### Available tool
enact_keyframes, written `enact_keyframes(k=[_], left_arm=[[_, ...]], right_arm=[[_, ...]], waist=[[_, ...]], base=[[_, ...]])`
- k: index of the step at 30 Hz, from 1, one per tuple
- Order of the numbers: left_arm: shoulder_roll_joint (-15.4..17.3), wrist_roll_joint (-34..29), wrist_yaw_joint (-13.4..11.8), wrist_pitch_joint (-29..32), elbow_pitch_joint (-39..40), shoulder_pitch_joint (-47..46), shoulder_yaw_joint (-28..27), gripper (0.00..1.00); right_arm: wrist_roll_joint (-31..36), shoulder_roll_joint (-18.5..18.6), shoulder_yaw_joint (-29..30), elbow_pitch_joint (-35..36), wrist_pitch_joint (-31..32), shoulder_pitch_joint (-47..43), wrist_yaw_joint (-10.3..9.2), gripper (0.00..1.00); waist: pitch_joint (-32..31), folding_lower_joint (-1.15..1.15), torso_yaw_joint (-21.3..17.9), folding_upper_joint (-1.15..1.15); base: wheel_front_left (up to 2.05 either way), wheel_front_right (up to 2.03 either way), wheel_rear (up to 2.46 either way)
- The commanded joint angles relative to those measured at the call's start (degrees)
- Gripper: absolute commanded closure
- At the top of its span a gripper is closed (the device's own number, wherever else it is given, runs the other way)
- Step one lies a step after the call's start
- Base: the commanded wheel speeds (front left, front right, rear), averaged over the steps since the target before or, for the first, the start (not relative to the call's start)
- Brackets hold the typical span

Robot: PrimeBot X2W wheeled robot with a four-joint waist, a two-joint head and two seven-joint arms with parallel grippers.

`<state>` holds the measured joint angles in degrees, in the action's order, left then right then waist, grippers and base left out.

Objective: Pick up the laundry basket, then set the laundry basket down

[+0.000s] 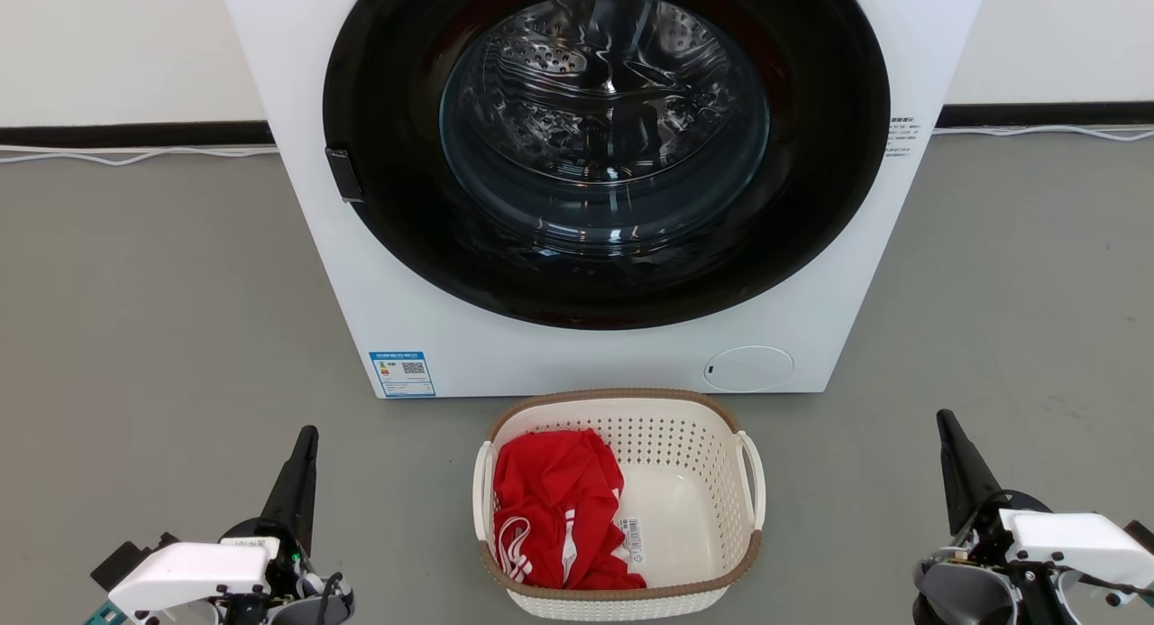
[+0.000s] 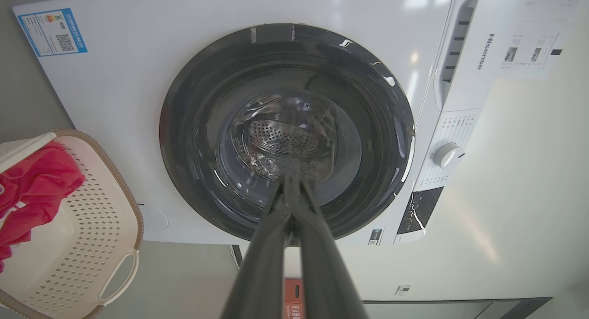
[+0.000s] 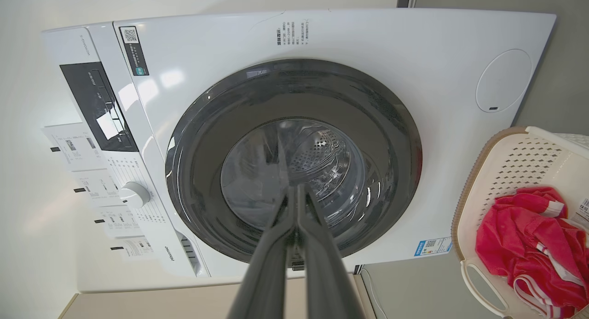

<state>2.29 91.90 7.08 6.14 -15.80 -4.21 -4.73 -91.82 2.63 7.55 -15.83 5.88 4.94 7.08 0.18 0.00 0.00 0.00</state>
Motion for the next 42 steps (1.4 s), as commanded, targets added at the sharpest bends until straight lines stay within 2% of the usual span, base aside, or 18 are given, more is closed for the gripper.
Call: enact_keyframes(k=[1, 42], left_arm=[[0.59, 0.26, 0.41, 0.36, 1.74, -1.99, -1.81, 1.00], [0.59, 0.27, 0.41, 0.36, 1.75, -1.98, -1.79, 1.00]], right_arm=[[-0.37, 0.25, -1.06, 1.80, 0.59, 1.25, 0.41, 1.00], [-0.37, 0.25, -1.06, 1.80, 0.59, 1.25, 0.41, 1.00]], waist=[[0.00, 0.00, 0.00, 0.00], [0.00, 0.00, 0.00, 0.00]], base=[[0.00, 0.00, 0.00], [0.00, 0.00, 0.00]])
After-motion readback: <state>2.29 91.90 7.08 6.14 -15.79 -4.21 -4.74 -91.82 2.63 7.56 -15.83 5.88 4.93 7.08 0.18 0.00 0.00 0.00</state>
